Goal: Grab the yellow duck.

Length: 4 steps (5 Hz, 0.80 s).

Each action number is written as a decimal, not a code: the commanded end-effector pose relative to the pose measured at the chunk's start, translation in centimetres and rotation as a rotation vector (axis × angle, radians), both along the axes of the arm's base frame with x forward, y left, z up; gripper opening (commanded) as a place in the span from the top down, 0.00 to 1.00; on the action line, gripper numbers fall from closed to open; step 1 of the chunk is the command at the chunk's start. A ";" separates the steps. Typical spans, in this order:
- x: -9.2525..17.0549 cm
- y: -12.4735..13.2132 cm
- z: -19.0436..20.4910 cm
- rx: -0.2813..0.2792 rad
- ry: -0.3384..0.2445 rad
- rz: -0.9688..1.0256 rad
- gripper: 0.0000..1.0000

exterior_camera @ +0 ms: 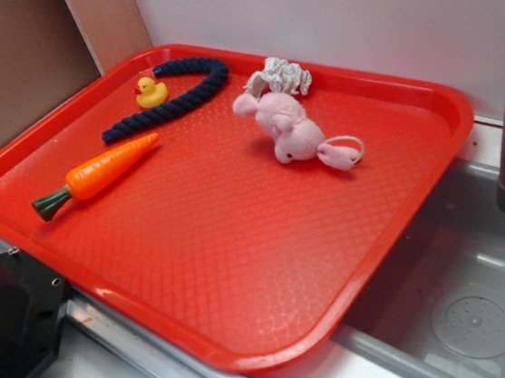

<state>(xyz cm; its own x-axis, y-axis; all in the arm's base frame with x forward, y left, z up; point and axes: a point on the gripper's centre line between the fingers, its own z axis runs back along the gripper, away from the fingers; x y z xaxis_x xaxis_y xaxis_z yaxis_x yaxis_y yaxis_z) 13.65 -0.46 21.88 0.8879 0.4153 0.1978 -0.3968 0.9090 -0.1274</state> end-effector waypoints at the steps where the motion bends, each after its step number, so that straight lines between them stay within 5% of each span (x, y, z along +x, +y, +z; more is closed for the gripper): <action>1: 2.7 4.1 -2.0 0.012 -0.153 0.406 0.00; 4: 7.9 9.4 -7.5 0.090 -0.182 0.659 0.00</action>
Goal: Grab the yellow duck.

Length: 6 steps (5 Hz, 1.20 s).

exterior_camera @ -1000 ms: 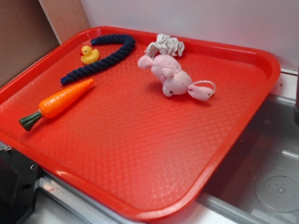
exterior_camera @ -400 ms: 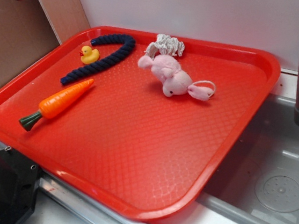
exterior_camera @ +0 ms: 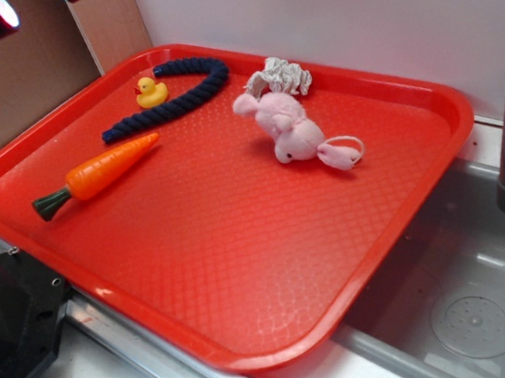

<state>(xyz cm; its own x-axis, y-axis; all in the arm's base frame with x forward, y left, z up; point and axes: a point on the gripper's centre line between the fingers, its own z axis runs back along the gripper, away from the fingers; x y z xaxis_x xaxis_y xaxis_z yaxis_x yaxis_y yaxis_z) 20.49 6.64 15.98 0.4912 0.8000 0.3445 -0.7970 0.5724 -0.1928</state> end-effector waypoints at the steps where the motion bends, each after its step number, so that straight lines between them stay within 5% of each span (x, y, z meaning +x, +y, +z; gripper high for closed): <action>1: 2.7 3.5 -3.9 0.070 0.010 0.158 0.00; 3: 7.6 5.6 -8.5 0.096 0.020 0.184 0.00; 5: 9.7 6.3 -11.6 0.128 0.067 0.193 0.00; 6: 9.6 5.9 -12.6 0.128 0.097 0.172 1.00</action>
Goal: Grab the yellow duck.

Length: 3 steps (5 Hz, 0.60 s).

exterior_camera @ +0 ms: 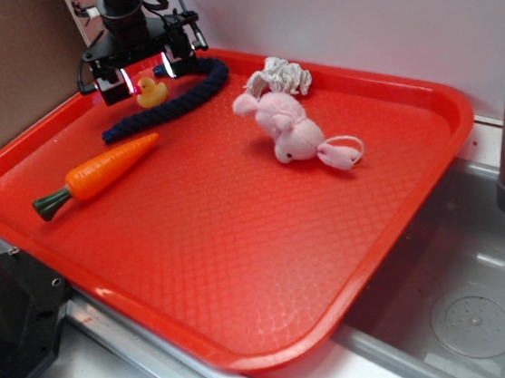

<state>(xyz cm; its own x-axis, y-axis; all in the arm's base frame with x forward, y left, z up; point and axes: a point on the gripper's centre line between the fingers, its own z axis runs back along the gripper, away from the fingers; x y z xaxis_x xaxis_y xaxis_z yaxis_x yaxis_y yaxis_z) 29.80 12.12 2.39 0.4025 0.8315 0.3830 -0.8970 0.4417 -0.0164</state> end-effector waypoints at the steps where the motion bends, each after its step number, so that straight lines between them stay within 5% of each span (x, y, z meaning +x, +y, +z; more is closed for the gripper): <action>1: -0.1 0.0 0.8 0.012 -0.021 -0.007 1.00; 3: -0.5 -0.2 2.7 0.011 -0.017 -0.049 1.00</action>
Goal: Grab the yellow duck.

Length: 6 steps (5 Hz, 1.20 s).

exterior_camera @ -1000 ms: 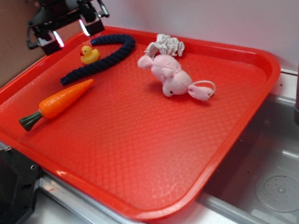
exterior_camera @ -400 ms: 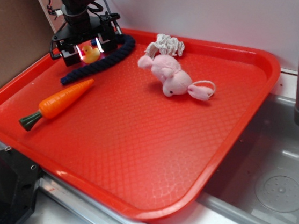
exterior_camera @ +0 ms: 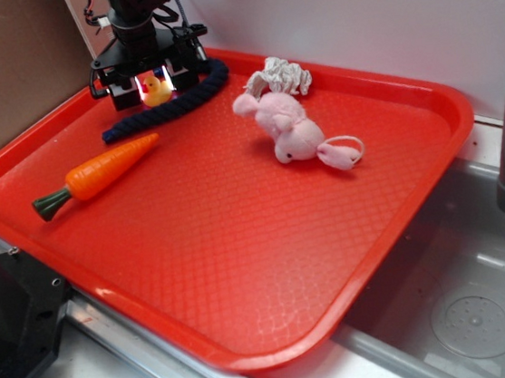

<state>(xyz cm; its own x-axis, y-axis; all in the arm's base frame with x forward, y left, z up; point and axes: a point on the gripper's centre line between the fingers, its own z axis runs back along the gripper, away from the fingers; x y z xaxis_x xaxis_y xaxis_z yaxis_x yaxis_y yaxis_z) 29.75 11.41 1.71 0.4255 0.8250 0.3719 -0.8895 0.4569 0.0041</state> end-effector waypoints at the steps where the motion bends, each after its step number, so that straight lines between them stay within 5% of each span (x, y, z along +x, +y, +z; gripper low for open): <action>1: -0.8 -0.5 7.0 -0.068 0.010 -0.221 1.00; 2: -2.0 -3.5 10.4 -0.155 0.051 -0.454 1.00; 4: -8.0 -9.9 15.9 -0.242 0.034 -0.711 1.00; 6: -11.9 -10.8 17.5 -0.320 0.028 -0.767 1.00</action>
<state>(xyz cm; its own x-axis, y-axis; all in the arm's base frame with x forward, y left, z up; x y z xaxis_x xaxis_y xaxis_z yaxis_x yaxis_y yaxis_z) 18.03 -1.75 18.31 0.9282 0.3503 0.1256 -0.3206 0.9241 -0.2080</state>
